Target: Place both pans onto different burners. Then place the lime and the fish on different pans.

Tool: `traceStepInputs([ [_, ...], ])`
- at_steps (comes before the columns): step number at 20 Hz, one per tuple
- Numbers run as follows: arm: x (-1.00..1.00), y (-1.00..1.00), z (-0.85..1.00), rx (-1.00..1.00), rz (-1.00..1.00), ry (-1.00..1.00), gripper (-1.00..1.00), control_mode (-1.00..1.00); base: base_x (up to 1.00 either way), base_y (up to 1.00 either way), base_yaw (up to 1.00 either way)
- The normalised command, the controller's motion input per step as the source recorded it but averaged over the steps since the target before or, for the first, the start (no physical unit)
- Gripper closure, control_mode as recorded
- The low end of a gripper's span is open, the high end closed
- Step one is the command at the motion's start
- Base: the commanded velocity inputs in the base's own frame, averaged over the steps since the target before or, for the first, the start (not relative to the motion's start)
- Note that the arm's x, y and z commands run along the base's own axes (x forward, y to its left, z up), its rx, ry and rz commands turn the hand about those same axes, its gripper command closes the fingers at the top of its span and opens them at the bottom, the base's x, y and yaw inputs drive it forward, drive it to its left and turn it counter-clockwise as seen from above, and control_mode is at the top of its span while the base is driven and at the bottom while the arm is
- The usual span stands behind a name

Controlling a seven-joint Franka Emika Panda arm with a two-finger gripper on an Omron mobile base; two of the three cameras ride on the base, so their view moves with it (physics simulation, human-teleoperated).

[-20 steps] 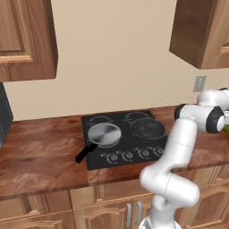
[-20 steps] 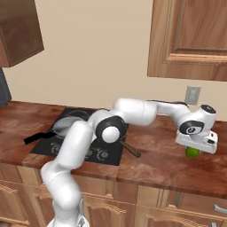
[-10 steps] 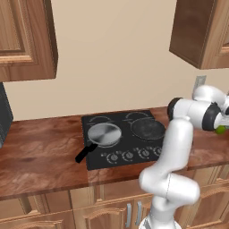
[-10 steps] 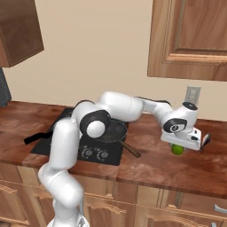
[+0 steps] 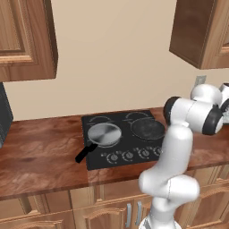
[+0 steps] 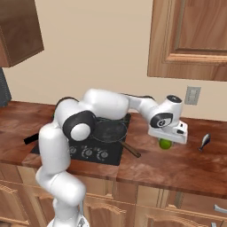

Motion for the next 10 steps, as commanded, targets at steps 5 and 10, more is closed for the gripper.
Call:
traceStepInputs([
  [5,0.00,0.51,0.30,0.00,0.00,0.02,1.00,-1.00,0.00,0.00,0.00],
  [10,0.00,0.48,0.29,0.00,0.00,0.04,1.00,-1.00,0.00,0.00,0.00],
])
